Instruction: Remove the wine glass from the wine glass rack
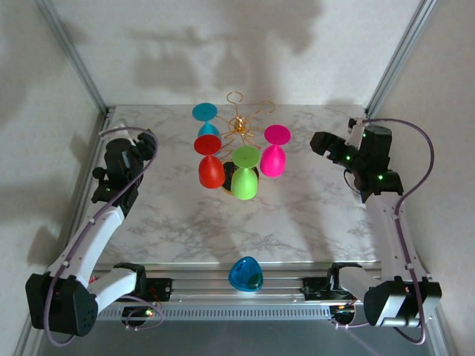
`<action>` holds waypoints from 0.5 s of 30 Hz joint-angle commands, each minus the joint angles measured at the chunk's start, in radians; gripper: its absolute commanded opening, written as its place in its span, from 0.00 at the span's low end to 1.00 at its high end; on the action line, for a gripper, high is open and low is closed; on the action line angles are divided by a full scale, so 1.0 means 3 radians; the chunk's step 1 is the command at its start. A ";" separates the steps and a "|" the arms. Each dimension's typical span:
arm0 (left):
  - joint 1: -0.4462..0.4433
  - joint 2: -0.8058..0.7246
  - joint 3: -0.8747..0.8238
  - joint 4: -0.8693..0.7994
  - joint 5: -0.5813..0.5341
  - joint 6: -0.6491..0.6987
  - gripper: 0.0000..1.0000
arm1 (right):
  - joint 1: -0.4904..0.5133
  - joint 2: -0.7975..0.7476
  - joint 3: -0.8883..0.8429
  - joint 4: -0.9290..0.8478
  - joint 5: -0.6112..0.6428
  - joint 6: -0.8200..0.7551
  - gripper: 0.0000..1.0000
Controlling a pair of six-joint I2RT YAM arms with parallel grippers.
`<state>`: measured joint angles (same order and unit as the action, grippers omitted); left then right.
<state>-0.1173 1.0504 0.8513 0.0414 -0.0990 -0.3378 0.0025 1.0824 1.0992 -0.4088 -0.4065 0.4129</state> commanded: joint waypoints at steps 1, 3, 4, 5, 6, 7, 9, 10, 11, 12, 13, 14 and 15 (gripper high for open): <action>-0.0102 -0.0181 0.0230 -0.0643 0.0240 0.0023 0.58 | -0.0003 -0.0090 0.0152 -0.0199 -0.0615 0.0298 0.86; -0.0130 -0.0267 0.0307 -0.0742 0.0311 0.0048 0.59 | -0.0004 -0.0095 0.0156 -0.0108 -0.0850 0.0456 0.83; -0.0135 -0.0296 0.0336 -0.0787 0.0329 0.0057 0.59 | -0.0003 -0.0079 0.0164 -0.0065 -0.0938 0.0518 0.82; -0.0145 -0.0322 0.0369 -0.0826 0.0339 0.0074 0.59 | -0.0001 -0.0069 0.0175 -0.0030 -0.1047 0.0581 0.80; -0.0141 -0.0338 0.0402 -0.0864 0.0357 0.0087 0.59 | 0.0003 -0.0052 0.0187 -0.0013 -0.1121 0.0637 0.78; -0.0143 -0.0343 0.0435 -0.0903 0.0382 0.0097 0.59 | 0.0010 -0.0050 0.0192 -0.0010 -0.1143 0.0660 0.78; -0.0143 -0.0321 0.0529 -0.0994 0.0496 0.0106 0.59 | 0.0046 -0.0054 0.0182 0.0061 -0.1212 0.0764 0.76; -0.0147 -0.0302 0.0568 -0.1042 0.0549 0.0099 0.59 | 0.0081 -0.0050 0.0182 0.0084 -0.1243 0.0794 0.76; -0.0151 -0.0282 0.0618 -0.1090 0.0603 0.0088 0.59 | 0.0131 -0.0040 0.0202 0.0082 -0.1258 0.0797 0.75; -0.0158 -0.0259 0.0662 -0.1146 0.0642 0.0083 0.59 | 0.0182 -0.0030 0.0217 0.0054 -0.1246 0.0783 0.75; -0.0166 -0.0239 0.0701 -0.1206 0.0661 0.0083 0.59 | 0.0232 -0.0012 0.0222 0.0046 -0.1220 0.0777 0.74; -0.0169 -0.0227 0.0727 -0.1253 0.0672 0.0088 0.59 | 0.0264 0.0002 0.0222 0.0066 -0.1214 0.0798 0.73; -0.0175 -0.0215 0.0756 -0.1307 0.0700 0.0097 0.59 | 0.0300 0.0024 0.0208 0.0118 -0.1219 0.0828 0.72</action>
<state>-0.1593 0.9768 1.0367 -0.2684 0.0582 -0.3241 0.0689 1.0760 1.1332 -0.4057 -0.7322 0.6243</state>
